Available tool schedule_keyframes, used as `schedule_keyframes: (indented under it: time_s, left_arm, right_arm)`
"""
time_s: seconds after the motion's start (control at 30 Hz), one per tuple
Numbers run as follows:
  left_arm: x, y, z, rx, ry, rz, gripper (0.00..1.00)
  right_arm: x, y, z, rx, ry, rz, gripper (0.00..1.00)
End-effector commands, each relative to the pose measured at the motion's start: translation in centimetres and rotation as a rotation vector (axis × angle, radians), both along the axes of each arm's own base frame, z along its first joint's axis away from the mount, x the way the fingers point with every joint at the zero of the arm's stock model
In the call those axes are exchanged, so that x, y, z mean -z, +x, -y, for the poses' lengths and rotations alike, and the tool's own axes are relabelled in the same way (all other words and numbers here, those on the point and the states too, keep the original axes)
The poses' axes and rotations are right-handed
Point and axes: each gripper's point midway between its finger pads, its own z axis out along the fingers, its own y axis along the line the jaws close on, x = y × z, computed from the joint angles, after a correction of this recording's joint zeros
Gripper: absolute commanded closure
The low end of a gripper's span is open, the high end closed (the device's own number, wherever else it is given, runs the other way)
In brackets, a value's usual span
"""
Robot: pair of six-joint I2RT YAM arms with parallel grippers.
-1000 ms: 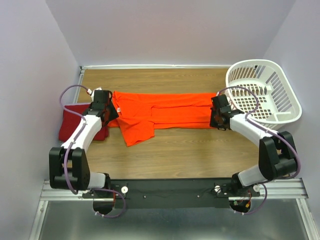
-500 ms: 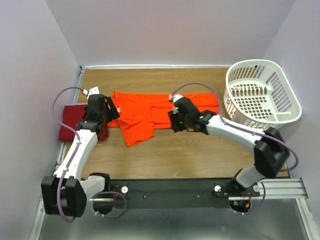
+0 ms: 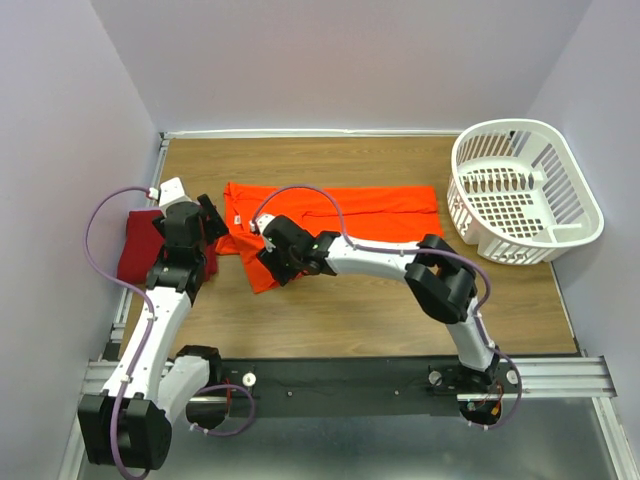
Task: Fold and stack the t-shirts
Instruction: Fold the tshirt
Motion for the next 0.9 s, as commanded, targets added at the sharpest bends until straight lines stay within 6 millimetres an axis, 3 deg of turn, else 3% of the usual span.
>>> schedule_keyframes:
  time_s: [0.0,0.27,0.37,0.47,0.5,0.57,0.7,0.87]
  left_arm:
    - [-0.4,0.2,-0.7,-0.053,0.005,0.032,0.16]
    - [0.5,0.4,-0.7,-0.053,0.006,-0.011,0.18]
    - [0.3,0.4,-0.7,-0.054,0.005,-0.002,0.18]
    - [0.3,0.4,-0.7,-0.054,0.004,-0.001,0.18]
    - [0.2,0.4,-0.7,-0.056,0.005,0.002,0.18]
    - [0.2,0.4,-0.7,-0.055,0.003,0.003,0.18]
    - [0.3,0.4,-0.7,-0.056,0.004,0.0,0.18]
    - [0.5,0.4,-0.5,-0.046,-0.002,-0.005,0.18]
  right_arm:
    - [0.9,0.0,-2.6,-0.057,0.004,0.023,0.44]
    - [3.9,-0.6,-3.5,-0.072,-0.036,0.0,0.47]
    - [4.6,-0.6,-3.1,-0.067,-0.057,0.006,0.55]
    - [4.6,0.0,-2.5,-0.044,-0.079,0.035,0.8]
    - [4.1,0.4,-2.4,-0.027,-0.082,0.059,0.93]
    - [3.4,1.0,-2.3,-0.014,-0.084,0.09,1.0]
    - [0.3,3.4,-2.5,0.008,-0.066,0.183,1.0]
    - [-3.4,8.1,-2.0,0.103,-0.034,0.277,1.0]
